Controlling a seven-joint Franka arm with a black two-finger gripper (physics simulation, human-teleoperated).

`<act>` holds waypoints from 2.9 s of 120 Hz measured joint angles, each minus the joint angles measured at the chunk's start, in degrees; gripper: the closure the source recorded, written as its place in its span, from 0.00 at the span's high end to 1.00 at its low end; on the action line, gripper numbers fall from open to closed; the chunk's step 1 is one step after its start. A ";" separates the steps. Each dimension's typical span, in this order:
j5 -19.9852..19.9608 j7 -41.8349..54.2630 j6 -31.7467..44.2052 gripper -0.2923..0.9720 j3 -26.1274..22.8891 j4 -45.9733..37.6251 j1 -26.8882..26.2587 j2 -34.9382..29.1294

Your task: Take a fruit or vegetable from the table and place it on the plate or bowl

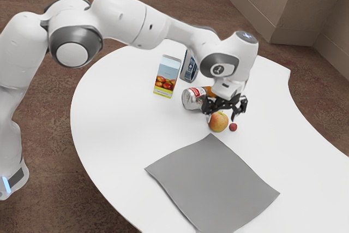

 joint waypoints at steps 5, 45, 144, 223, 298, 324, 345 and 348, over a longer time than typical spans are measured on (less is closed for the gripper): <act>0.00 0.01 0.01 0.77 -0.02 0.02 0.00 0.03; -0.03 0.02 0.05 0.77 0.00 0.04 0.08 0.74; -0.87 -1.15 -2.05 0.51 0.27 1.53 -0.62 -5.63; 9.90 -9.13 -14.71 0.53 -15.15 -31.41 -10.59 -48.01; 7.50 -17.66 -3.80 0.53 -17.41 -26.64 -12.59 -31.41; 7.40 -19.07 -1.85 0.54 -17.38 -22.42 -12.78 -25.57; 7.59 -19.87 -1.20 0.54 -17.46 -19.33 -12.24 -22.27; 7.60 -19.95 -1.14 0.54 -17.48 -18.64 -12.12 -21.60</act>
